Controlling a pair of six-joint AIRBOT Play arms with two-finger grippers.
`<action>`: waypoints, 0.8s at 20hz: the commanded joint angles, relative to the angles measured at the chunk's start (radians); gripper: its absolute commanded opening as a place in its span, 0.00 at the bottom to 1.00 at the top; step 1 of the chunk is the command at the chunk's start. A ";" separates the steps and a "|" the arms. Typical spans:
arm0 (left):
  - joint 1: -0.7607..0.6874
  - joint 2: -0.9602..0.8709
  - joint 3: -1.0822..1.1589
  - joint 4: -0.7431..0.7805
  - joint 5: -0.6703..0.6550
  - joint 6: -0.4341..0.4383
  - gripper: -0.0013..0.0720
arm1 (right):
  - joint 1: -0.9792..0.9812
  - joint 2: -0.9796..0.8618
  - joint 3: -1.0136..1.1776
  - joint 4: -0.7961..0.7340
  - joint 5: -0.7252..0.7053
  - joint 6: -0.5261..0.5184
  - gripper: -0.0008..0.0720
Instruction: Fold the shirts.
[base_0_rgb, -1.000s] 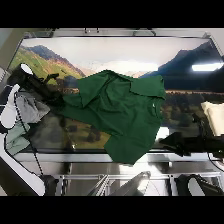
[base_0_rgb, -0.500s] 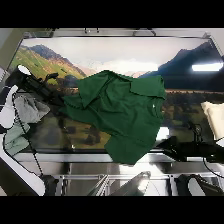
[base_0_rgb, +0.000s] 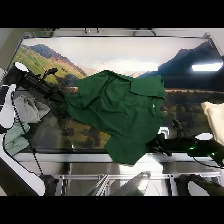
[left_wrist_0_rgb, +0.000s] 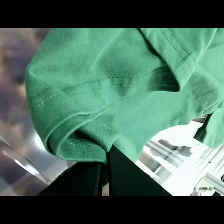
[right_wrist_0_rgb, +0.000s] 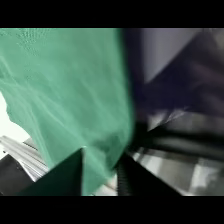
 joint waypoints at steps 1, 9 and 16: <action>0.005 0.000 0.002 -0.005 -0.005 0.001 0.05 | 0.067 -0.086 0.020 0.253 -0.073 -0.200 0.08; 0.079 0.167 -0.335 -0.102 0.010 -0.025 0.05 | -0.294 -0.085 0.332 -0.125 -0.030 -0.045 0.03; 0.135 0.475 -0.697 -0.814 -0.137 0.024 0.05 | -0.457 0.102 0.401 0.414 0.523 -0.257 0.03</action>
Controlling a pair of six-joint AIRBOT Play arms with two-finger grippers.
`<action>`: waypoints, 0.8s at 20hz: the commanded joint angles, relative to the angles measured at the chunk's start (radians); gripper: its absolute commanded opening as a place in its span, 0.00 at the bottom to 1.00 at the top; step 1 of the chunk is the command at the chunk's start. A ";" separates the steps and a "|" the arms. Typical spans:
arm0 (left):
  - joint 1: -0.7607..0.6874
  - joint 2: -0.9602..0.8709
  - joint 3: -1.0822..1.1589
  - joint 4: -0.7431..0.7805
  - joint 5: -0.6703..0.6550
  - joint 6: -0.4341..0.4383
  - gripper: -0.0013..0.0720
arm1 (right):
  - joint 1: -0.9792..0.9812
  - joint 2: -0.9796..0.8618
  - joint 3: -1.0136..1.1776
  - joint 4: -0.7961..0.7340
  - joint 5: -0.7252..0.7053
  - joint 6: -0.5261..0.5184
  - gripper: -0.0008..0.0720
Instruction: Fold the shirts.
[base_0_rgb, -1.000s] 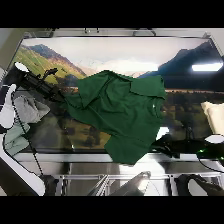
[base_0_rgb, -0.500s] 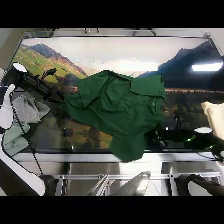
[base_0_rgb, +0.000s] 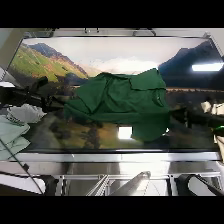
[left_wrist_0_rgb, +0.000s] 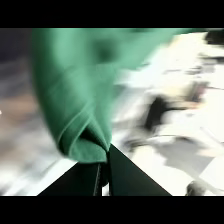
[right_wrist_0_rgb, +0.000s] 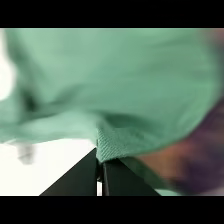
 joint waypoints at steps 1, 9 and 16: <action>0.011 0.200 -0.143 -0.522 -0.118 0.053 0.05 | -0.085 0.166 0.104 0.419 0.313 -0.096 0.03; 0.203 0.671 0.127 -1.306 -0.092 0.069 0.05 | -0.256 0.382 0.824 0.583 0.119 -0.047 0.03; 0.536 0.804 0.186 -1.058 0.032 -0.016 0.05 | -0.259 0.309 1.055 0.568 0.035 -0.041 0.03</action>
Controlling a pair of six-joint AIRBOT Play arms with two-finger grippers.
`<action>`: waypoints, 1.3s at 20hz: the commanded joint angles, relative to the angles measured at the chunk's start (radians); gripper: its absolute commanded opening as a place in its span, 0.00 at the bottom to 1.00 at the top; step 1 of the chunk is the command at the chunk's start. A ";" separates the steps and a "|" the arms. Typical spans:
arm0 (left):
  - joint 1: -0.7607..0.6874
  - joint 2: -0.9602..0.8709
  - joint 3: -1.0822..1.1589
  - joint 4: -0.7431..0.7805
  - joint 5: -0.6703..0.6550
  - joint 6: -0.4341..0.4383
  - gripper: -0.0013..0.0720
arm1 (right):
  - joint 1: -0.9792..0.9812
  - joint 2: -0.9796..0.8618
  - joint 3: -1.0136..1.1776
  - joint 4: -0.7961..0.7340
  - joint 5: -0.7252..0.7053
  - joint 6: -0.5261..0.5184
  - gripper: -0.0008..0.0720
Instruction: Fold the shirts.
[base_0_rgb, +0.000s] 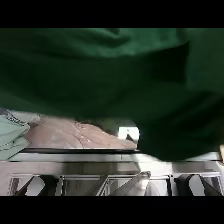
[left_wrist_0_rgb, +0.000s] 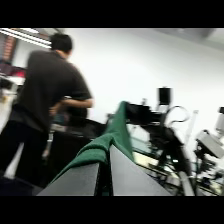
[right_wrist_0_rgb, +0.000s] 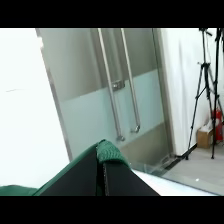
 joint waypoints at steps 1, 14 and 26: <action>0.035 0.041 -0.025 0.088 0.044 -0.078 0.05 | -0.004 -0.015 0.066 0.005 -0.034 -0.018 0.03; -0.451 -0.535 -0.095 0.765 0.213 -0.087 0.05 | 0.439 -0.324 -0.271 -0.647 -0.297 -0.026 0.03; -0.557 -1.387 0.728 0.823 0.360 -0.208 0.03 | 0.519 -1.106 -0.084 -0.164 -0.460 -0.343 0.03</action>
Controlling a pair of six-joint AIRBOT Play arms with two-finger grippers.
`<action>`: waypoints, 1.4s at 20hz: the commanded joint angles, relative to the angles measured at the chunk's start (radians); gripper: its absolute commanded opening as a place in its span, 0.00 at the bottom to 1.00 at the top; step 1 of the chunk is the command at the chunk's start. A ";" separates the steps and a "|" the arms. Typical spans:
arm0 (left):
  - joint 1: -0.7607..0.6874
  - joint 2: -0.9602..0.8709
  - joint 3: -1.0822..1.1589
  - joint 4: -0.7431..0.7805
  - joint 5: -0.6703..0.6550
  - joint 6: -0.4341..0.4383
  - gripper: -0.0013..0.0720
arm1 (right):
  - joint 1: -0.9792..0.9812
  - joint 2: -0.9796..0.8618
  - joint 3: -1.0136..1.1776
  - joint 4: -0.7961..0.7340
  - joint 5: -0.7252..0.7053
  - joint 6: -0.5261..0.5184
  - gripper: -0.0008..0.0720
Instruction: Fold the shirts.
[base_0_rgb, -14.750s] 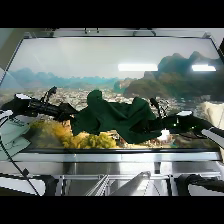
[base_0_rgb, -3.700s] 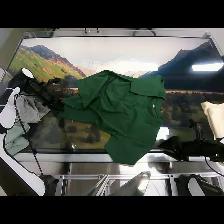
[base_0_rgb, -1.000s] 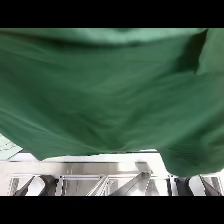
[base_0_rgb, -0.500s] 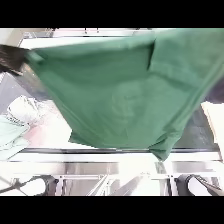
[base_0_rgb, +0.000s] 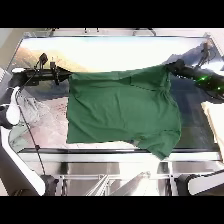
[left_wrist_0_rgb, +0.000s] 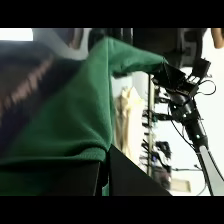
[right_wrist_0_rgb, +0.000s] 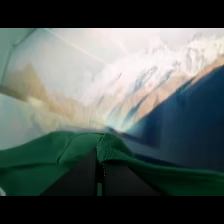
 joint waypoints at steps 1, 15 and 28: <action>-0.005 -0.090 0.176 0.009 0.128 -0.019 0.03 | -0.013 -0.124 0.133 0.115 0.004 -0.055 0.03; 0.025 -0.089 0.078 0.187 -0.064 -0.040 0.03 | -0.172 -0.136 0.107 -0.330 0.360 0.150 0.03; 0.003 -0.083 0.078 0.407 -0.198 -0.066 0.45 | -0.184 -0.132 0.042 -0.518 0.410 0.281 0.56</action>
